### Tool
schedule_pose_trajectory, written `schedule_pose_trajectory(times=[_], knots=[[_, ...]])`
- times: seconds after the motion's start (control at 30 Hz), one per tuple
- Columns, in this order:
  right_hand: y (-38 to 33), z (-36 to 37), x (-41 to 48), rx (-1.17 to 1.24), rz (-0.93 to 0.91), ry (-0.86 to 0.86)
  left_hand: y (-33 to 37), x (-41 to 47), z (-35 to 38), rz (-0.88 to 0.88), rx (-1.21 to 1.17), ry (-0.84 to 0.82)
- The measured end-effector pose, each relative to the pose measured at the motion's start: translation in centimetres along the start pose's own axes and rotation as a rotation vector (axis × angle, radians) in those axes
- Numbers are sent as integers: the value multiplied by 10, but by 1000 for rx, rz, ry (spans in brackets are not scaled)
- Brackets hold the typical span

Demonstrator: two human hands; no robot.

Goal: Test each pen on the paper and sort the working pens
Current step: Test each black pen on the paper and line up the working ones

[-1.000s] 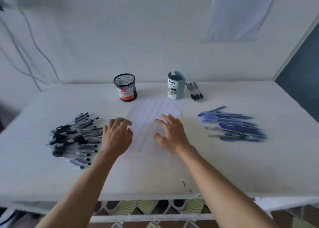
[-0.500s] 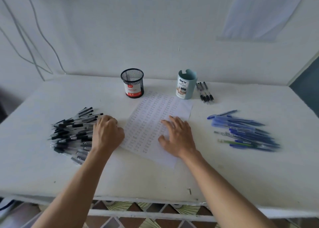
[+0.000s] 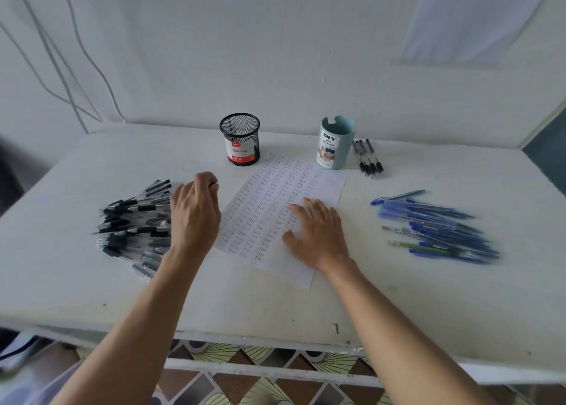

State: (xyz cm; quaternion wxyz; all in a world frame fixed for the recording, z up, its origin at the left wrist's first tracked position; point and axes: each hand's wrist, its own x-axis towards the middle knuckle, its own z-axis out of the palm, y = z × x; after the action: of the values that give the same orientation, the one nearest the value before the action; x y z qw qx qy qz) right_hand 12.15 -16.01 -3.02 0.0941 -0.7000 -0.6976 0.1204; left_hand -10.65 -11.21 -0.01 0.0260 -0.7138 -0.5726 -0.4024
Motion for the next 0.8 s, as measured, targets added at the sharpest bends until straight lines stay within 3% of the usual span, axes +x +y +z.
schedule_pose_trajectory(times=[0.13, 0.27, 0.37, 0.47, 0.67, 0.8], knots=[[-1, 0, -2, 56, 6, 22, 24, 4, -6, 111, -214, 133], [0, 1, -2, 59, 3, 50, 56, 7, -12, 123, -293, 28], [1, 2, -1, 51, 6, 43, 76, 10, -14, -5, -485, -220], [2, 1, 0, 66, 1, 35, 88, 12, -16, -114, -727, -336], [7, -12, -6, 272, -10, 98, 94, 22, -6, -410, -1125, -292], [25, -20, -10, 173, 22, 121, 90, 22, 13, -581, -1205, -293]])
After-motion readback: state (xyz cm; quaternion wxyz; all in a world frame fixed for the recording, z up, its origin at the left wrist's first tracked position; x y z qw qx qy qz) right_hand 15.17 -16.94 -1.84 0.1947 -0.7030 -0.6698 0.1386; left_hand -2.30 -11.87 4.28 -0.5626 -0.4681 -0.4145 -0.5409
